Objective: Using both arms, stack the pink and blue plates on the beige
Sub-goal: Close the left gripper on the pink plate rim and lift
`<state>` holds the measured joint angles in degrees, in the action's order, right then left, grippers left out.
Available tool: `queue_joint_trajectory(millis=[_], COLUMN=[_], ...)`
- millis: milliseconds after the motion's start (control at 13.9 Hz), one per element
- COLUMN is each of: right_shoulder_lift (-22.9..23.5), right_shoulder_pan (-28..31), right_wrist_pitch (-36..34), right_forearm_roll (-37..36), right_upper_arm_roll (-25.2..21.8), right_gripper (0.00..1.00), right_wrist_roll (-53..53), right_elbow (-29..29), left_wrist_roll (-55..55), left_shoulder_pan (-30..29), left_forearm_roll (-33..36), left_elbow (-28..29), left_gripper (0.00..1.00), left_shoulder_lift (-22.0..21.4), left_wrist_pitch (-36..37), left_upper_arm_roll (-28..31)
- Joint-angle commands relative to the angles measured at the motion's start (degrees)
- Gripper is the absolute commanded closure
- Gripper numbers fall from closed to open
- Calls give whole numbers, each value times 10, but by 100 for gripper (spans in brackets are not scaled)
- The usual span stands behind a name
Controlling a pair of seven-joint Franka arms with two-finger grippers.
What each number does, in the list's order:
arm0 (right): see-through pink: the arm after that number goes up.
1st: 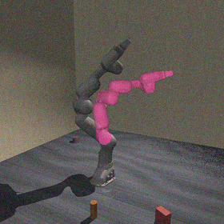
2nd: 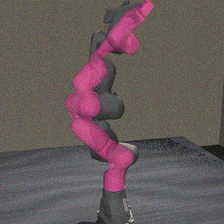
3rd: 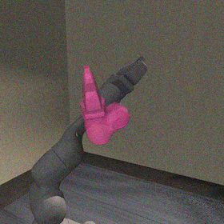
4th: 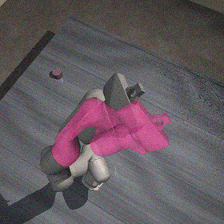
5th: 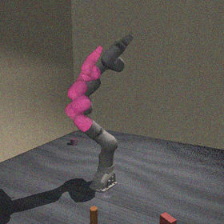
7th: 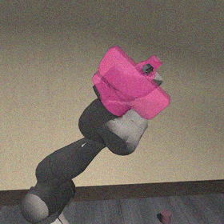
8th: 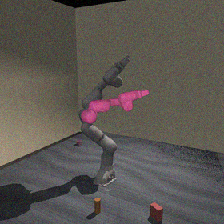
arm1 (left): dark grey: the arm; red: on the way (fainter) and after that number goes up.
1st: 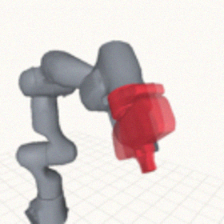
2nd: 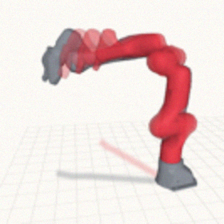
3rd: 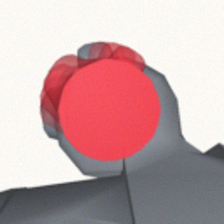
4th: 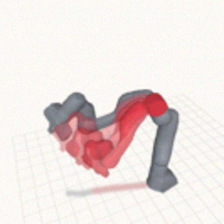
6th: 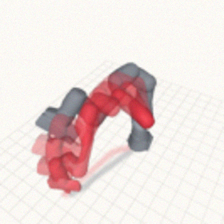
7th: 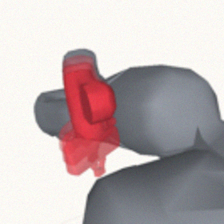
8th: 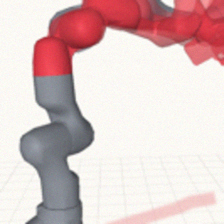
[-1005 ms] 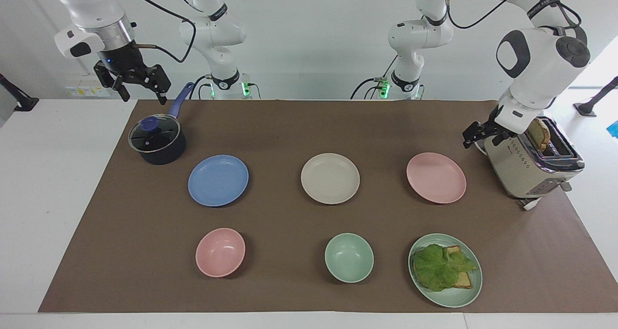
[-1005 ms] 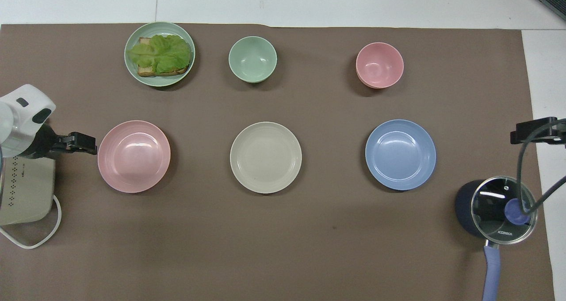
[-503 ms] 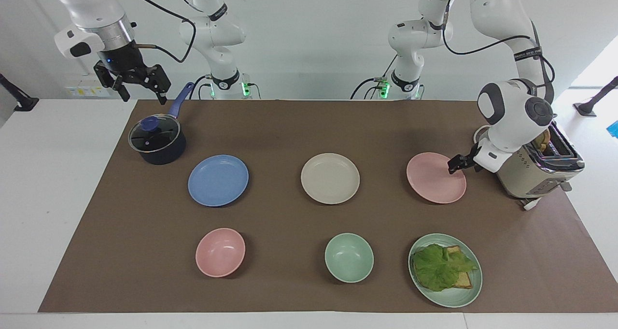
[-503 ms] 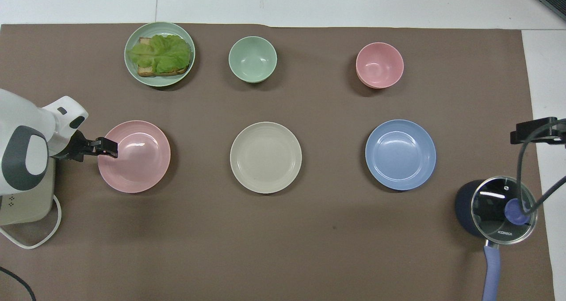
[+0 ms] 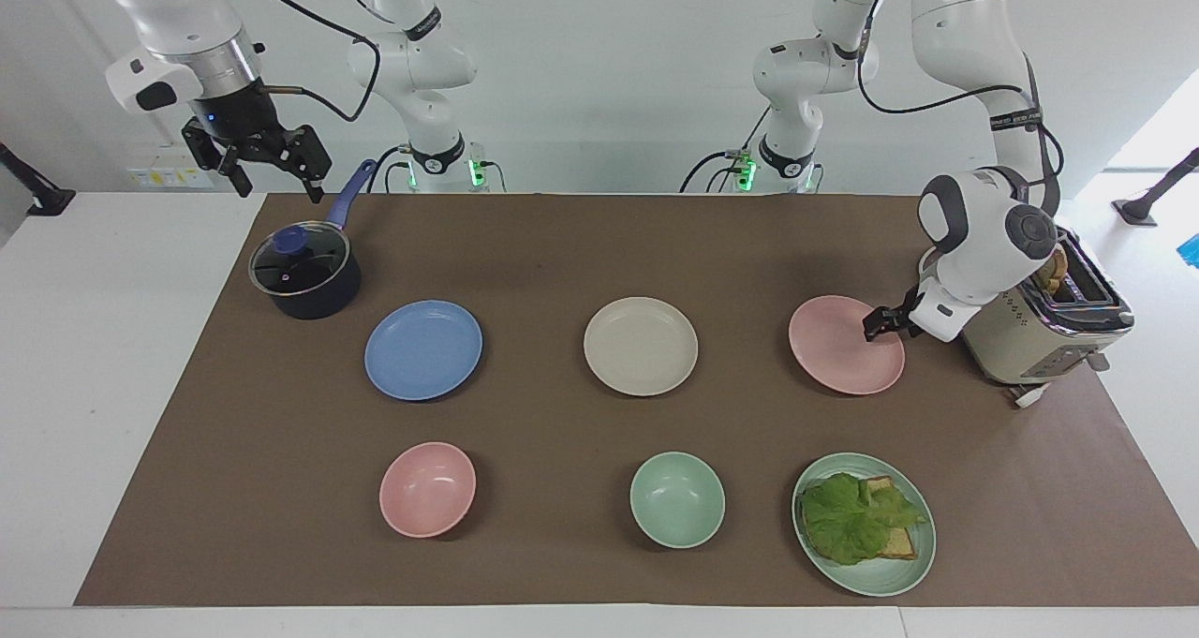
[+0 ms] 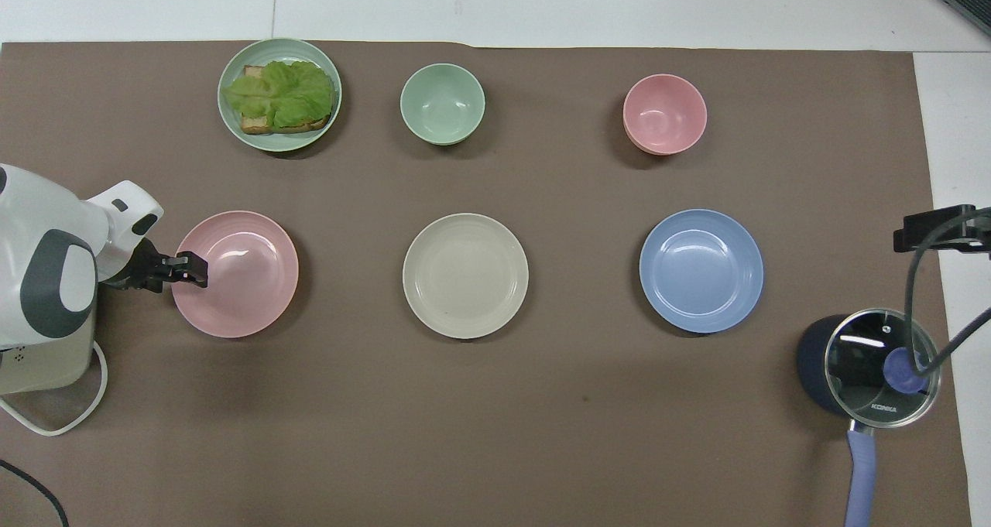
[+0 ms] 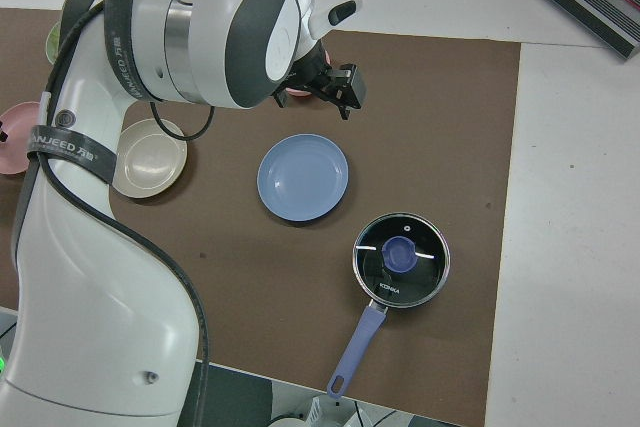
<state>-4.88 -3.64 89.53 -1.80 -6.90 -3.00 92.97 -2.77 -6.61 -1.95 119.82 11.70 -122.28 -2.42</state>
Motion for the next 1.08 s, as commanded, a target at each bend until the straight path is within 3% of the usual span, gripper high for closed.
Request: queue_joint_trajectory(millis=[0,287,790,1005], right_shoulder_lift=[-7,-9,-10,-10], right_shoulder_pan=[5,5,5,5], right_wrist_pitch=[-1,-1,-2,-2], right_forearm_roll=[-2,-2,-2,-2], right_upper_arm_roll=[3,3,3,3], right_gripper=[0,0,0,0], right_wrist_roll=[16,16,16,16], right_elbow=[5,8,9,9], left_wrist_roll=[-7,-7,-6,0], left_shoulder_pan=[-9,-9,1,33], left_forearm_roll=[8,8,0,-50], left_elbow=[10,3,-107,-118], left_gripper=[100,100,100,100], left_shoulder_lift=[-8,-7,-19,-33], left_wrist_pitch=[-10,8,199,221], left_upper_arm_roll=[-5,-5,-13,-14])
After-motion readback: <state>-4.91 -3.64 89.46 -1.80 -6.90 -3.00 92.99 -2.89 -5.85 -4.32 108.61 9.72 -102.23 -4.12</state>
